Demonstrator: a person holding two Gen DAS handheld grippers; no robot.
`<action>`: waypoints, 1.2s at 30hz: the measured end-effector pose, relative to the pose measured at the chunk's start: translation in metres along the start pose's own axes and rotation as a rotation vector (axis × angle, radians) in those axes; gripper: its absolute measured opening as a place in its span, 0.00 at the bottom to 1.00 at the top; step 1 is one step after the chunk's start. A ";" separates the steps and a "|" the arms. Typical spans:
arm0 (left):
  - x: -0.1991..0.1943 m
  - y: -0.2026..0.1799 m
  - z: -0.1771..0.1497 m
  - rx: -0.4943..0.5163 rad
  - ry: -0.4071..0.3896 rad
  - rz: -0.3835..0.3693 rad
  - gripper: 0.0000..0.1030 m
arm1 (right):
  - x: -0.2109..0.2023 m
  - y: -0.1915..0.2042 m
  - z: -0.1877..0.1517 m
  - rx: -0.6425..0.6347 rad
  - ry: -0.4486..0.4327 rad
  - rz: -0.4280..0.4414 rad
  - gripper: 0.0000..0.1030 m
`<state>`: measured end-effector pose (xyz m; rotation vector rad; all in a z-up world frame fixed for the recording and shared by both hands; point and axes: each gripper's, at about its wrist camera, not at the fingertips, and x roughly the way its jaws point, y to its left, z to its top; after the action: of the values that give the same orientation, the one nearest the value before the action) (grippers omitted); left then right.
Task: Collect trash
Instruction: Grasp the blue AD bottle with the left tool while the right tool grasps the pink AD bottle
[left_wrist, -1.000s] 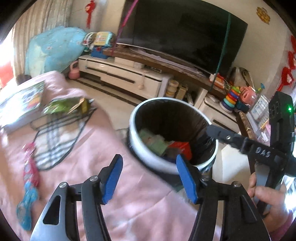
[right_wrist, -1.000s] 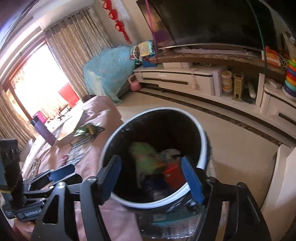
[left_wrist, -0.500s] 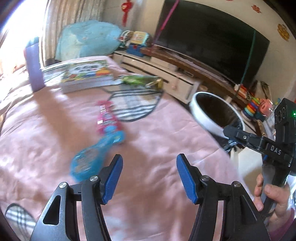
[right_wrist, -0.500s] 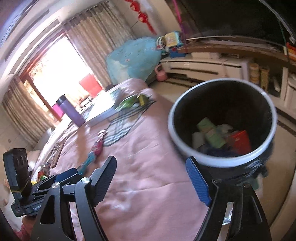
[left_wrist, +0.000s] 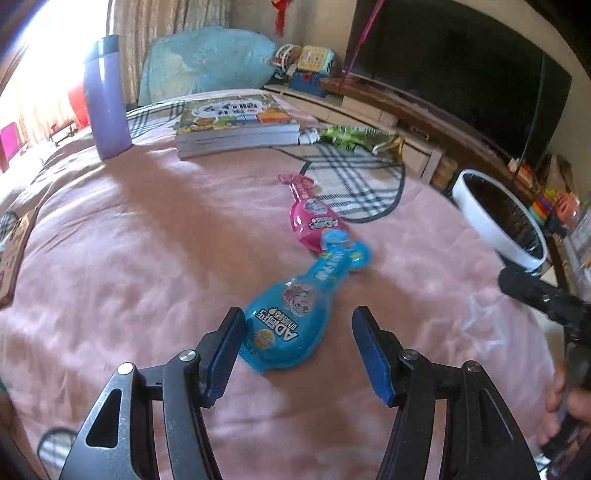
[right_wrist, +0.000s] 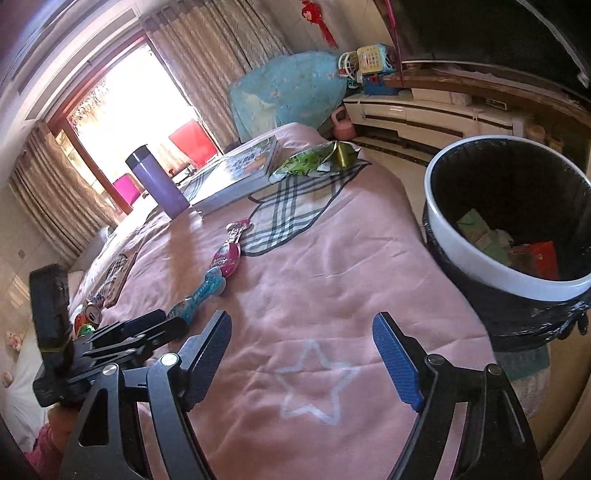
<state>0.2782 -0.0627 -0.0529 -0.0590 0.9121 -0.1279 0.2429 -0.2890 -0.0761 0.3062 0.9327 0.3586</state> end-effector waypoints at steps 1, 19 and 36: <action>0.006 -0.001 0.002 0.012 0.010 0.006 0.57 | 0.002 0.001 0.000 0.001 0.002 0.000 0.78; 0.000 0.071 -0.010 -0.184 0.009 -0.064 0.13 | 0.089 0.065 0.025 -0.121 0.088 0.050 0.62; -0.003 0.065 -0.011 -0.211 -0.027 -0.062 0.13 | 0.124 0.100 0.031 -0.274 0.099 -0.065 0.45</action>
<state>0.2731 0.0026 -0.0639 -0.2843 0.8946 -0.0879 0.3190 -0.1499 -0.1075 0.0072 0.9749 0.4390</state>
